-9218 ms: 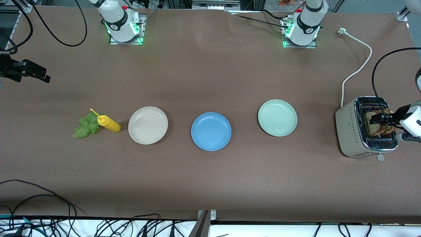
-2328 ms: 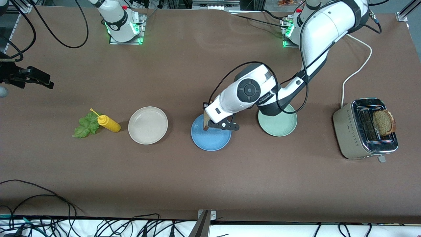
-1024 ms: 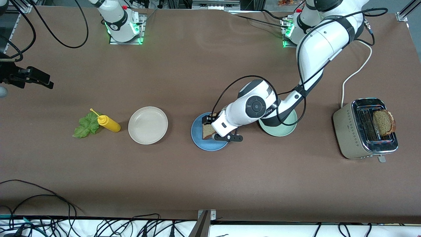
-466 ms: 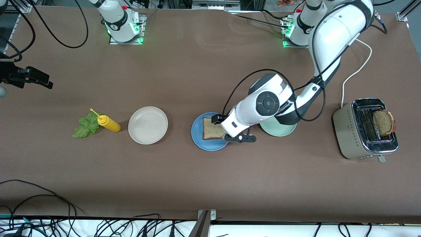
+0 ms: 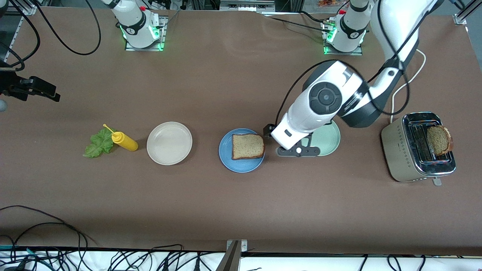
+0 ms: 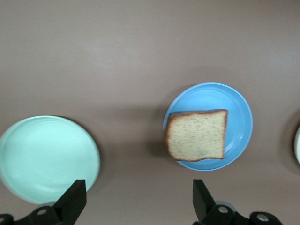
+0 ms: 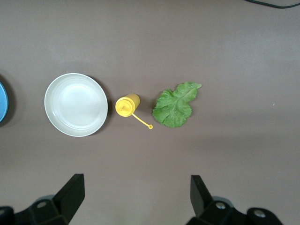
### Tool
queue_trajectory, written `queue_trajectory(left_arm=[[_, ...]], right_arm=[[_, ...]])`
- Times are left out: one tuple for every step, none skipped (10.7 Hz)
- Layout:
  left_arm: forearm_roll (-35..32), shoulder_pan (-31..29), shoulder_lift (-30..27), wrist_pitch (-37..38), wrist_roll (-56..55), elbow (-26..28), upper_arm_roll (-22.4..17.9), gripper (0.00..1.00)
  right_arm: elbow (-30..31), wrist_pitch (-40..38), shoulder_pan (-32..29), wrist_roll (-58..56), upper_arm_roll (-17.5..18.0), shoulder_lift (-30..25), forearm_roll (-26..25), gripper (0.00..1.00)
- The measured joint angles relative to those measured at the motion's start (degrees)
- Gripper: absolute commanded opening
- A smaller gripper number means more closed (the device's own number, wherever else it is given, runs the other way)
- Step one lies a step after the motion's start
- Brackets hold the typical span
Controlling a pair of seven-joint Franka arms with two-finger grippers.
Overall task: Make sandwich in blue plate with both arms
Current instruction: 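Raise the left gripper toward the toaster while the right gripper reaches the lettuce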
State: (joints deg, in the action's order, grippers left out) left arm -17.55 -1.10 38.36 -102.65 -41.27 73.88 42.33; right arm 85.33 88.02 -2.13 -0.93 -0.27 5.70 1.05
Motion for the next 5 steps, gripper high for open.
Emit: queue_trajectory(left_arm=[[0.0,-0.5,-2.7,2.4,0.0,0.0,-1.1,1.00],[1.5,-0.8,-5.5,5.0,0.2,0.0,-2.7,1.00],[3.6,-0.9,-8.5,7.5,2.5,0.0,-5.1,1.00],[5.6,-0.9,-11.4,9.9,6.1,0.0,-8.0,1.00],[7.0,-0.9,-14.2,11.9,9.8,0.1,-11.1,1.00]], right_arm=[[0.0,0.0,0.0,0.0,0.0,0.0,0.0,1.00],[0.0,-0.1,0.0,0.0,0.0,0.1,0.0,1.00],[0.0,-0.1,0.0,0.0,0.0,0.1,0.0,1.00],[0.0,-0.1,0.0,0.0,-0.1,0.3,0.0,1.00],[0.0,0.0,-0.1,0.0,-0.2,0.8,0.0,1.00]])
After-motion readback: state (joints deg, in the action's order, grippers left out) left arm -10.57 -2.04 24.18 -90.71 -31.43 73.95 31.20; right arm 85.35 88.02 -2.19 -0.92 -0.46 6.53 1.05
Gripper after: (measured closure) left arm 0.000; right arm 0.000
